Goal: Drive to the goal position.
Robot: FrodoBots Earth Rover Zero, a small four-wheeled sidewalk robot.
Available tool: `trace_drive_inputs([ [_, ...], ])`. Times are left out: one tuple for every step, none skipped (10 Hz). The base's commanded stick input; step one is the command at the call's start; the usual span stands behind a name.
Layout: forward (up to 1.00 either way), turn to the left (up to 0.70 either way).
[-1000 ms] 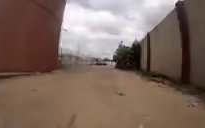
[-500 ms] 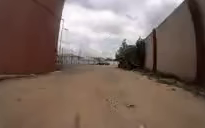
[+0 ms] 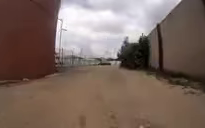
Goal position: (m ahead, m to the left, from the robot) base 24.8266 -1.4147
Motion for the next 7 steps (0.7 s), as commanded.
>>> trace_drive_inputs([
  [1.0,0.0],
  [1.0,0.0],
  [1.0,0.0],
  [1.0,0.0],
  [1.0,0.0],
  [1.0,-0.05],
  [1.0,-0.22],
])
